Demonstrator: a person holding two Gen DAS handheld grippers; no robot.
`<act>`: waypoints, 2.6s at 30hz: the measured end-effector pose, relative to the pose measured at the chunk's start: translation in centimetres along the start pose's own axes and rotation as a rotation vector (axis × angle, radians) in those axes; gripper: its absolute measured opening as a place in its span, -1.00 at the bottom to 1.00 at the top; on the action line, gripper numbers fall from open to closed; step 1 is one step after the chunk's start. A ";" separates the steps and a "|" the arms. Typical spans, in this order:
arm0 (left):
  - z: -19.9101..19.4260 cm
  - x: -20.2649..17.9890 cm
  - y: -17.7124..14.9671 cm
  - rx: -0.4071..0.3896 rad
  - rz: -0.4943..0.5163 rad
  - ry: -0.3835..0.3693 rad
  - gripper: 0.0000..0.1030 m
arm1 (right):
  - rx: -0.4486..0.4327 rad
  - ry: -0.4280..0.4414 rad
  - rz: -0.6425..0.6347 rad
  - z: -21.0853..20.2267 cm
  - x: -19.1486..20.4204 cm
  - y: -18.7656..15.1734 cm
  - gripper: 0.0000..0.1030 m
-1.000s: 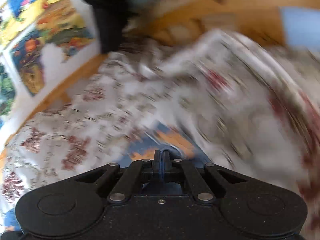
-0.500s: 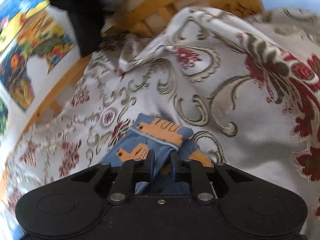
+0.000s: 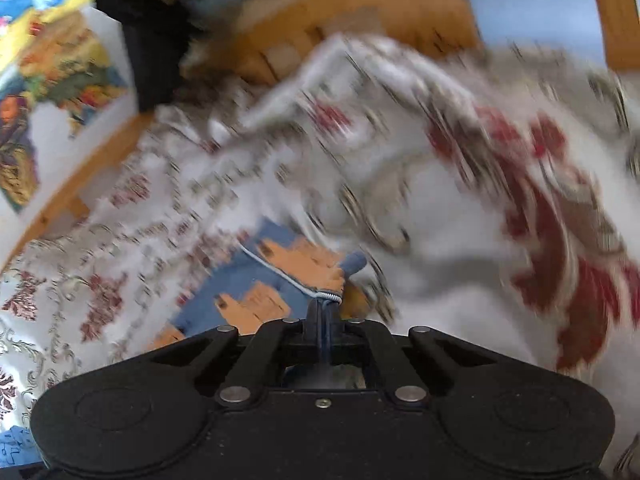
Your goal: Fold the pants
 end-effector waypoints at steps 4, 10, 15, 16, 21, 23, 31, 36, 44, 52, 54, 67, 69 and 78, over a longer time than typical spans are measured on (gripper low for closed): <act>-0.1 -0.2 0.0 -0.007 0.017 -0.010 -0.96 | -0.009 -0.006 -0.015 0.6 0.0 0.0 -1.00; 0.4 -0.5 -0.7 0.024 0.021 -0.036 -0.94 | 0.042 -0.046 -0.055 1.3 0.1 -0.8 -0.97; 0.1 1.0 -1.3 0.049 -0.049 -0.079 -0.41 | 0.048 -0.039 -0.084 0.9 0.7 -0.7 -0.46; -0.2 1.8 -1.7 0.053 -0.077 -0.091 -0.27 | 0.043 -0.036 -0.098 0.5 0.9 -0.6 -0.16; -1.8 6.5 -4.3 0.125 -0.265 -0.166 0.21 | -0.005 -0.016 -0.265 -1.3 3.5 0.1 0.51; -1.9 8.5 -5.2 0.156 -0.319 -0.129 0.30 | 0.032 0.049 -0.353 -0.6 4.9 0.5 0.65; 0.7 16.5 -8.3 0.261 -0.487 0.089 0.46 | 0.375 0.498 -0.720 8.4 13.4 2.4 0.80; 2.3 19.1 -7.8 0.227 -0.569 0.023 0.46 | 0.528 0.601 -0.946 13.3 17.0 2.5 0.45; 4.7 16.4 -2.0 0.033 -0.204 -0.182 0.48 | 0.762 0.695 -1.326 13.3 16.0 2.1 -0.12; 10.5 13.3 0.8 0.073 0.059 -0.367 0.28 | 0.864 0.636 -1.477 13.7 14.1 0.3 -0.82; 11.0 13.2 0.5 0.085 0.065 -0.368 -0.49 | 0.836 0.630 -1.483 13.5 14.0 0.4 -0.92; 10.2 15.6 -1.7 0.068 -0.125 -0.020 -0.05 | 0.683 0.426 -1.447 14.9 12.7 1.6 -0.64; 9.1 17.2 -2.7 0.068 -0.186 0.002 0.02 | 0.670 0.419 -1.437 14.9 13.0 2.4 -0.24; 7.5 21.1 -11.4 0.272 -0.334 0.185 0.60 | 0.635 0.655 -1.245 17.1 21.0 2.3 0.56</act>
Point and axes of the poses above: each gripper's, at about its wrist camera, not at the fingertips, and z roughly the way its jaws point, x to its left, y to its top, the point moved 5 cm from there along z, roughly the way its jaws point, and after that the axes turned 12 degrees about y, right-handed, at the moved point
